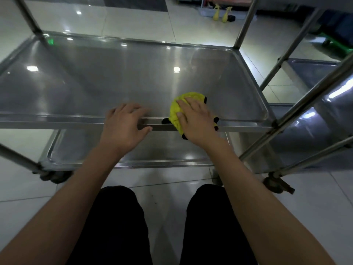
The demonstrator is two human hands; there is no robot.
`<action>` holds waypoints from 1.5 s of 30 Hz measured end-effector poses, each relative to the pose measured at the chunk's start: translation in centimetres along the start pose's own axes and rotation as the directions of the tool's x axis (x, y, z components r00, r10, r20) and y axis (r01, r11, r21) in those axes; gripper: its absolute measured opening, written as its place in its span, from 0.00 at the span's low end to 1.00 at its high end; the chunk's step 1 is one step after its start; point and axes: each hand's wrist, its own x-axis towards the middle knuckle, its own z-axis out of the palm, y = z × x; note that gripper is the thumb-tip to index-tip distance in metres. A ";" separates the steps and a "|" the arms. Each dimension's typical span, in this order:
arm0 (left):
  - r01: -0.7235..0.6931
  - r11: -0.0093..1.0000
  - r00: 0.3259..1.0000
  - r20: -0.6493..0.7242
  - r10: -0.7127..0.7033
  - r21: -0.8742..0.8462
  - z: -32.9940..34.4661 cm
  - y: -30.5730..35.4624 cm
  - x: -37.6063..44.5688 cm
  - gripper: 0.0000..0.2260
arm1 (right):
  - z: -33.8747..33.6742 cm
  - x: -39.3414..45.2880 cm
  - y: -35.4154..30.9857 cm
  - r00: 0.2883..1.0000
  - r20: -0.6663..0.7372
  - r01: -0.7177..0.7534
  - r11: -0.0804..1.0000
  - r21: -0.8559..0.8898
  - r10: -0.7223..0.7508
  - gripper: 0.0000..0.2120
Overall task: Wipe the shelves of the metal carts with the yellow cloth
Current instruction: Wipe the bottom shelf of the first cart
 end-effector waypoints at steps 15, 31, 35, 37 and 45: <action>0.107 0.991 0.970 -0.225 -0.087 0.079 -0.2 -4.2 -2.7 0.20 | 2.5 1.1 -7.0 0.961 0.006 0.275 0.960 0.052 -0.275 0.25; -0.031 0.998 0.939 -0.345 0.013 -0.047 0.5 -6.6 -11.0 0.11 | 2.5 -2.5 -6.2 0.897 -0.206 0.414 0.907 0.080 -0.391 0.22; 0.069 0.989 0.987 -0.133 -0.087 -0.130 1.3 -8.3 -12.8 0.11 | 4.3 -5.4 -7.4 0.832 -0.311 0.499 0.865 0.058 -0.459 0.22; 0.117 0.985 0.992 -0.038 -0.123 -0.128 2.0 -9.6 -13.5 0.12 | 6.3 -7.0 -8.2 0.814 -0.300 0.539 0.840 0.069 -0.498 0.22; 0.250 0.967 0.950 0.206 -0.236 -0.049 6.5 -16.3 -16.8 0.16 | 16.7 -7.5 -8.4 0.951 0.076 0.274 0.932 0.237 -0.299 0.24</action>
